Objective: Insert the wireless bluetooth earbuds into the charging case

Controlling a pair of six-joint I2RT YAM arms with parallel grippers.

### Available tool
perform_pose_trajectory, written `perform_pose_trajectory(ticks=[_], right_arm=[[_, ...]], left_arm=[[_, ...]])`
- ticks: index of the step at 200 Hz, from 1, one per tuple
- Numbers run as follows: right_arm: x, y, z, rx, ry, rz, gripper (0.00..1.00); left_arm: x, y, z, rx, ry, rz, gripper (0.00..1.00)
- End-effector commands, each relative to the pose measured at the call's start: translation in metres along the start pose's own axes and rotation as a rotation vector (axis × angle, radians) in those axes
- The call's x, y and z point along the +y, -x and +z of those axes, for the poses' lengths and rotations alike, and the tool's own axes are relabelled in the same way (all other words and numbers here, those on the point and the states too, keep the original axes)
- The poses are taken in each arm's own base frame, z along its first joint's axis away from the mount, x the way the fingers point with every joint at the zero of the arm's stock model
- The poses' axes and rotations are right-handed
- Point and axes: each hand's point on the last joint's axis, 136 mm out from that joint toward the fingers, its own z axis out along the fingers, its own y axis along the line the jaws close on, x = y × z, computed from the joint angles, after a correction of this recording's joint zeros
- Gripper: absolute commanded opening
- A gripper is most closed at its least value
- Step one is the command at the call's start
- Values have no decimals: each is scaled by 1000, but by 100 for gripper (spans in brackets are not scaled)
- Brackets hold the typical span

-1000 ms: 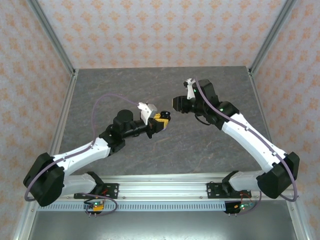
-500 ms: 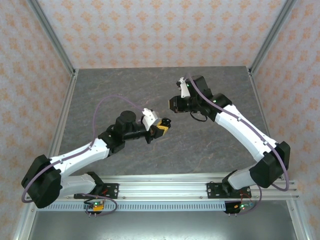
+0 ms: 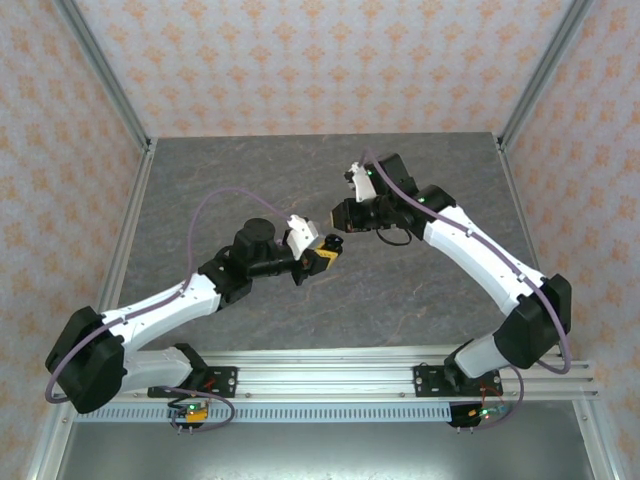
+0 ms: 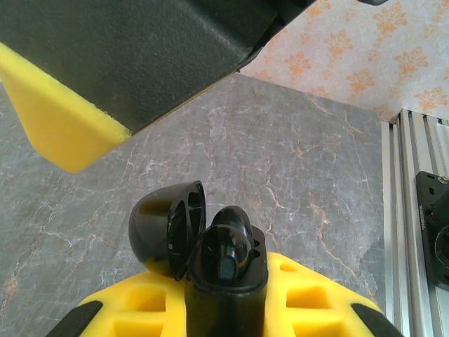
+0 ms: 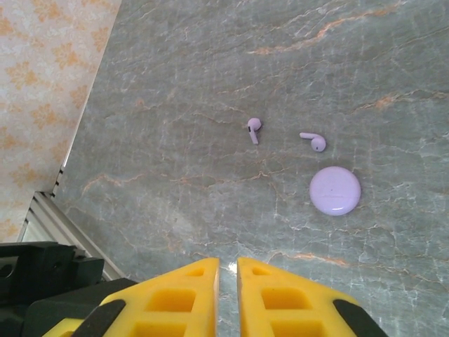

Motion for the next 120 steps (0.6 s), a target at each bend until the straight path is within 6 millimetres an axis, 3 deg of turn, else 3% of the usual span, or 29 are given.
perform_pose_trajectory(ticks=[1,120], right_arm=[[6,-4,2,38,26,-9,15],[-3,-26,12,109,24,11,15]], left_arm=[[1,23,1,-51,7,38,20],[31,31,11,-60,143,-33,20]])
